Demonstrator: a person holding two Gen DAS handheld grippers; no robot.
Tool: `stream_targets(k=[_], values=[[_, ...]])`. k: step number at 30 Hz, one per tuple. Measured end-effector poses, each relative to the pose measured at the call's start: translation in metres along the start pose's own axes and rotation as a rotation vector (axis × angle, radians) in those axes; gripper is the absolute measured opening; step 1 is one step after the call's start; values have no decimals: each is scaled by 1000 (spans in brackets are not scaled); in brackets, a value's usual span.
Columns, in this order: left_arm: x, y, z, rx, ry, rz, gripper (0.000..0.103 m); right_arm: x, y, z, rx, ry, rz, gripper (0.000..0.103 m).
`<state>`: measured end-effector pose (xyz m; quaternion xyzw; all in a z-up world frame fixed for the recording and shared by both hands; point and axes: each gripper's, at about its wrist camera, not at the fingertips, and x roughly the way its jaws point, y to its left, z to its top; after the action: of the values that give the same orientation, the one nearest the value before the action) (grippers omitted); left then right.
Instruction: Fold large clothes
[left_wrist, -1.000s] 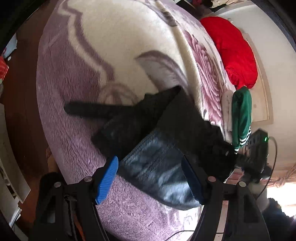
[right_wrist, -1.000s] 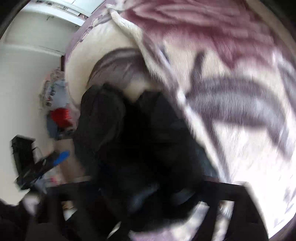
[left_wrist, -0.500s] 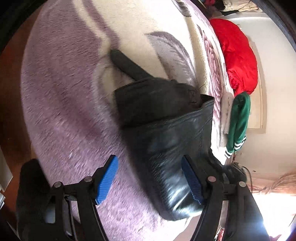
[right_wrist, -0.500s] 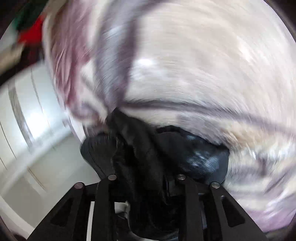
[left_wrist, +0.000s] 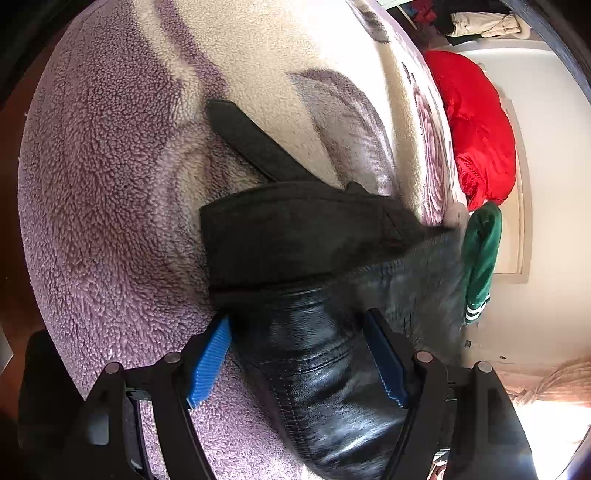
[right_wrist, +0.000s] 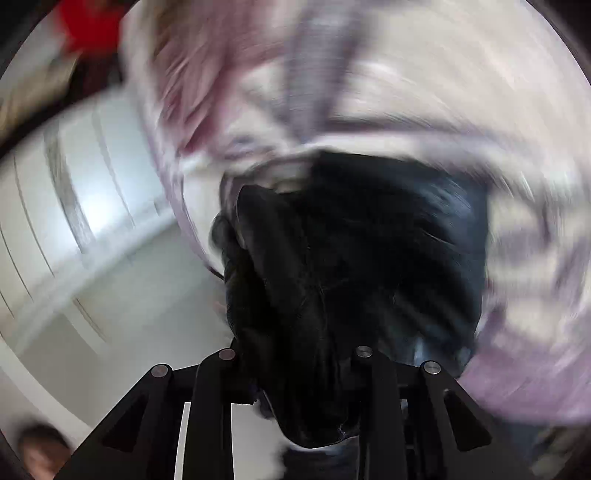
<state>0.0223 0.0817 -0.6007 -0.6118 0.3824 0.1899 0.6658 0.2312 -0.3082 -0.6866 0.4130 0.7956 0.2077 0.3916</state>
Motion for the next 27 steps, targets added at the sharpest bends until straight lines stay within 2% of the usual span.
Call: stream_targets(k=[1,2,3,5,8,11,12,13,14,16,17,18,19,20,21,23,24,27], values=[[2,-1,2,6,3,6,70,3,-18,6,57,-24,11,28],[3,-3,4,15,5,4,70,4,-39,13,130,-62,-1,28],[5,-6,6,20,7,-3,70,4,-56,24,150,-91,-32,28],[5,-13,9,45,9,6,70,7,-65,45,67,-116,-116,27],[7,-22,13,70,19,16,70,14,-35,46,-89,-45,-204,37],[7,-23,11,66,17,15,70,9,4,32,-224,-24,-310,69],[6,-24,10,66,17,15,70,5,15,25,-265,-39,-355,89],[3,-19,7,68,16,13,70,3,25,19,-306,-53,-390,93],[1,-19,4,68,15,12,70,6,34,13,-360,-52,-407,93],[-3,-14,0,66,19,4,70,13,37,2,-415,9,-425,92],[-3,-15,-4,67,24,-1,70,23,36,-1,-439,22,-441,82],[-2,-15,-5,71,29,5,70,27,34,-6,-447,5,-410,45],[-2,-15,-4,78,34,11,70,32,29,-2,-422,-6,-369,38],[-3,-16,-6,86,36,6,70,36,29,0,-342,-6,-237,35],[-3,-16,-8,94,42,1,70,28,17,2,-279,-6,-144,32],[-2,-15,-10,91,49,-3,70,17,-6,4,-152,-45,-35,32],[-1,-15,-11,86,53,-9,70,15,-17,7,-116,-73,-42,31],[5,-19,-15,82,54,-34,71,14,-47,23,-90,-184,-189,31]])
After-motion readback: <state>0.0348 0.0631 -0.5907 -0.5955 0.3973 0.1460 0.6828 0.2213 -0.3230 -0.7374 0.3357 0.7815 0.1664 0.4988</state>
